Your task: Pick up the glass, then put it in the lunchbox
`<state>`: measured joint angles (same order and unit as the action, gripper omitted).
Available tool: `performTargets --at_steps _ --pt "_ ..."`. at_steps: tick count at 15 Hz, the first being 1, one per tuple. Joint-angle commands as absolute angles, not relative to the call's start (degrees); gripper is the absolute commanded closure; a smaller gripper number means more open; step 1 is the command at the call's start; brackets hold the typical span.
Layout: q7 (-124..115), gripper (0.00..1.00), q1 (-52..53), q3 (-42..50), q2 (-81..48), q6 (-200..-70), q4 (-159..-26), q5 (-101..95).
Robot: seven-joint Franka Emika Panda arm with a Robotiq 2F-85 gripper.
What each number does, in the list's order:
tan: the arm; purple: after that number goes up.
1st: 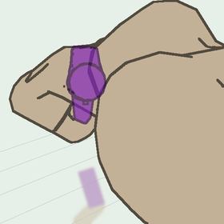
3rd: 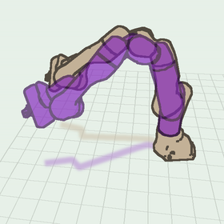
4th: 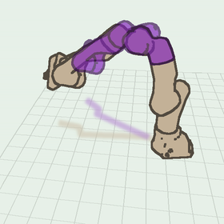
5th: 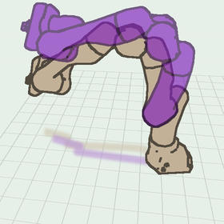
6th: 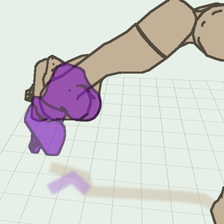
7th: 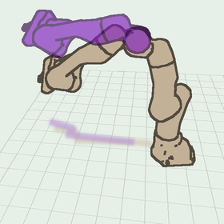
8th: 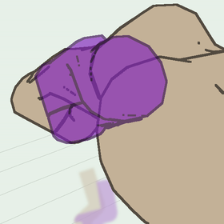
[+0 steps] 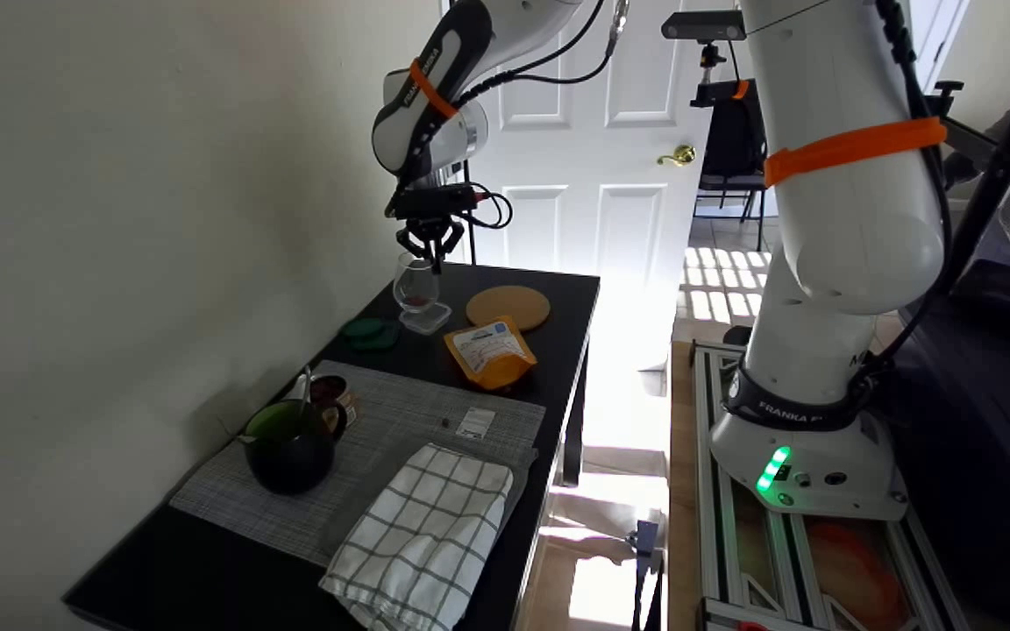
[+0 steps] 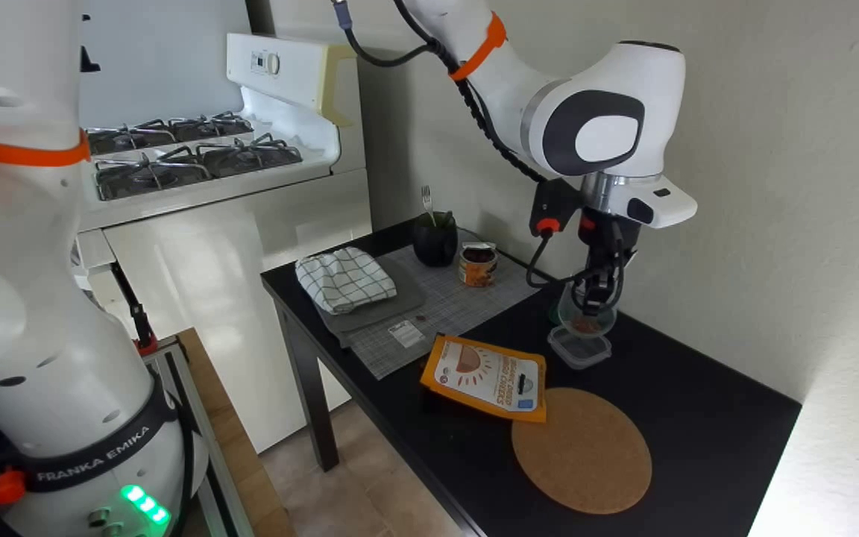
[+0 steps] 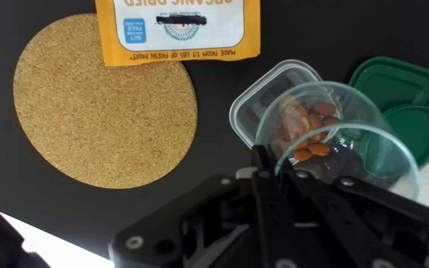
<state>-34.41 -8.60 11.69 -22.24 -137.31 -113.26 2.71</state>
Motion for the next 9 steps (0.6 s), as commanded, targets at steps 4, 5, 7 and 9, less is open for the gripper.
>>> performTargets --at_steps 4,5,7,9 --pt "-33.84 0.99 -8.15 12.29 -27.27 -135.78 -109.08 4.7" --pt "-34.09 0.99 -7.92 12.46 -27.55 -135.44 -109.02 4.33" --pt "-34.23 0.99 -7.72 12.66 -28.09 -135.07 -108.98 4.04" --pt "-34.83 0.99 -7.24 13.16 -28.56 -133.98 -108.6 3.26"
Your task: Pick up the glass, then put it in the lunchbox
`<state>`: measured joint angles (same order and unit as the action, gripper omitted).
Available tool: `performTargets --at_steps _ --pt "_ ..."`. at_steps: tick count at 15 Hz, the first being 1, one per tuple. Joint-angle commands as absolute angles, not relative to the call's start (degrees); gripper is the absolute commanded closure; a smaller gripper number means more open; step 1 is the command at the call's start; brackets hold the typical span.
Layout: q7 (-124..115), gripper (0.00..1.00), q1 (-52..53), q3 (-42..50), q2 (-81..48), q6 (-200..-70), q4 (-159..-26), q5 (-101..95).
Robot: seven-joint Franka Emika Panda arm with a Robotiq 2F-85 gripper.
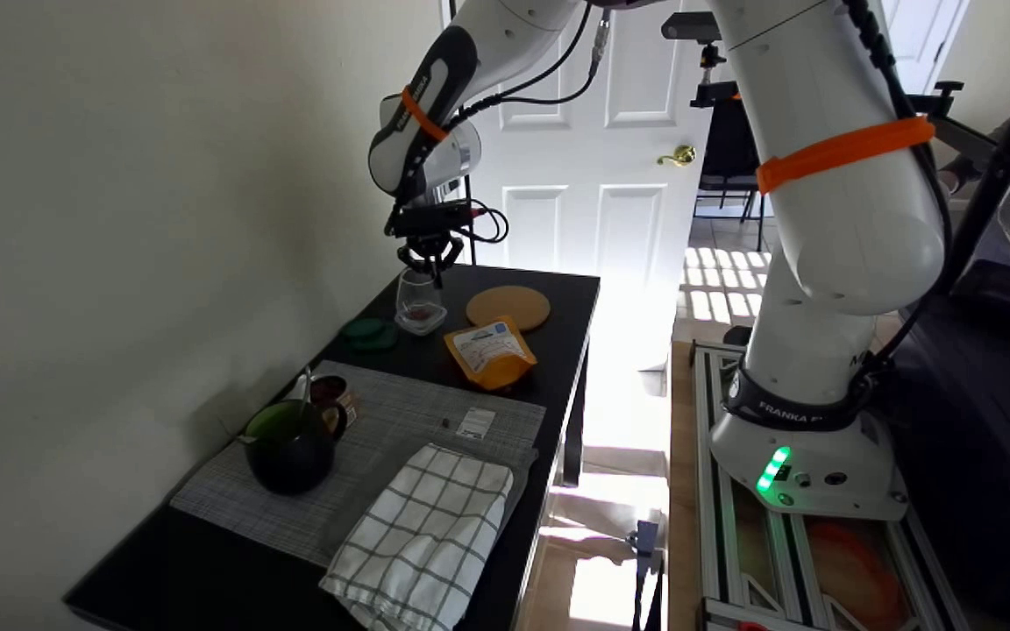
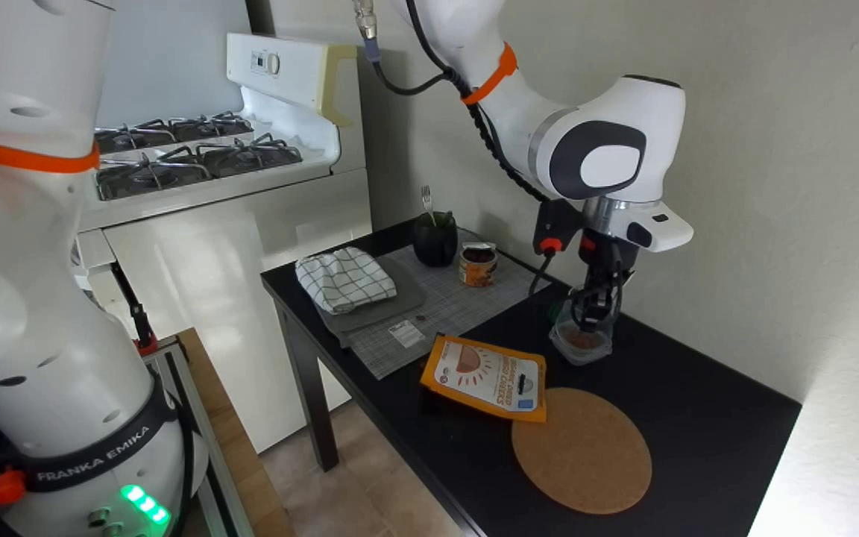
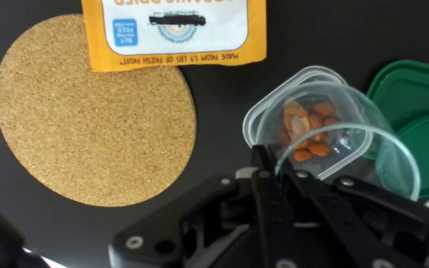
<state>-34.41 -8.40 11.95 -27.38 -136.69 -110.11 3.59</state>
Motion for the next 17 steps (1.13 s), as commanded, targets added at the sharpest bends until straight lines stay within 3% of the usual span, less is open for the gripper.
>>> performTargets --at_steps 1,3,11,15,16,17 --pt "-34.98 0.71 -7.11 13.31 -28.59 -133.36 -108.45 3.05" --pt "-35.26 0.63 -6.84 13.58 -28.33 -132.58 -108.5 2.68" --pt "-33.24 0.03 -6.3 15.09 -16.08 -135.63 -117.27 0.65" --pt "-19.75 0.0 -8.19 13.03 -3.16 -134.04 -126.88 1.88" --pt "-24.94 0.0 -8.04 13.57 -11.28 -133.58 -118.68 1.51" --pt "-22.79 0.0 -8.27 13.28 -8.28 -133.55 -121.17 1.51"
